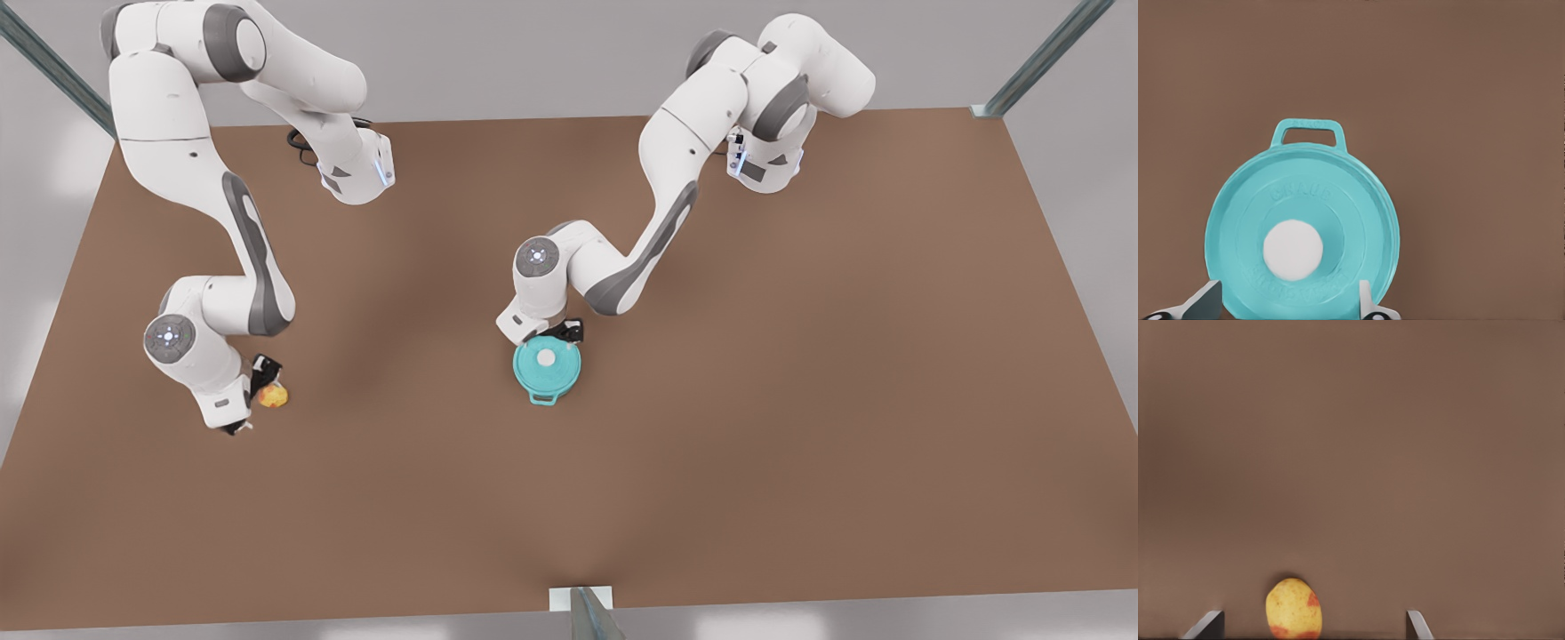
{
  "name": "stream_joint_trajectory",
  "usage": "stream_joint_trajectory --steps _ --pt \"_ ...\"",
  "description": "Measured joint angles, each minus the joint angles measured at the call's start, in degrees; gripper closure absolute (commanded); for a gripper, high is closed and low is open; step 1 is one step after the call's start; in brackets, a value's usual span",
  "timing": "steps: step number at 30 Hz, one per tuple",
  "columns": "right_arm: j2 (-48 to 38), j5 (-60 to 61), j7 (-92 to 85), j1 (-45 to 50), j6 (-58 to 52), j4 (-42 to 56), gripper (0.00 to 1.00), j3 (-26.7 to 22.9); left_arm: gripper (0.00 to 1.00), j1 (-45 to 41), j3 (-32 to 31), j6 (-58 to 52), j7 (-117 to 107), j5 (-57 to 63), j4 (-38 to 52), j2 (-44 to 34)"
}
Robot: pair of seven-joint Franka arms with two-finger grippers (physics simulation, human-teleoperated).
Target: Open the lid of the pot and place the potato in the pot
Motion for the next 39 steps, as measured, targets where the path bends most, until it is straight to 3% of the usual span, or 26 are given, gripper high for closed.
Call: stream_joint_trajectory --steps 16,17,18,19,21,22,27,34,38,39 --pt "3.4 -2.4 -12.5 -1.8 7.3 -4.9 0.0 -0.7 0.0 0.1 1.5 8.0 -5.9 0.2 0.4 3.0" --pt "3.5 -2.4 -13.0 -1.9 7.4 -5.1 0.0 -0.7 0.17 0.1 1.6 8.3 -6.1 0.3 0.4 3.0" --pt "3.7 -2.4 -13.5 -2.0 7.5 -5.2 0.0 -0.7 0.46 0.1 1.6 8.4 -6.4 0.3 0.4 2.9" --pt "3.8 -2.4 -13.9 -2.0 7.6 -5.3 0.0 -0.7 0.64 0.1 1.6 8.2 -6.5 0.4 0.4 2.7" --pt "4.4 -2.4 -14.7 -2.1 7.8 -5.1 0.0 -0.7 0.95 0.2 1.8 7.0 -6.6 0.4 0.5 2.3" --pt "4.7 -2.4 -15.1 -2.1 7.8 -5.0 0.0 -0.7 1.0 0.2 1.9 6.3 -6.7 0.6 0.5 2.1" --pt "6.2 -2.6 -16.6 -2.1 8.1 -4.6 0.0 -1.3 1.0 1.6 2.6 0.9 -6.7 0.8 2.6 0.4" --pt "7.6 -3.2 -18.1 -2.1 8.8 -4.3 0.0 -1.6 1.0 19.9 2.2 -3.4 -1.2 -3.8 4.5 2.1" --pt "8.4 -3.4 -18.7 -2.2 9.2 -4.2 0.0 -2.3 0.98 21.8 2.5 -1.1 3.5 -6.5 4.5 5.7" --pt "8.5 -3.5 -18.9 -2.4 9.4 -4.2 0.0 -2.4 0.85 21.9 2.6 -0.4 4.6 -6.8 4.5 6.1"
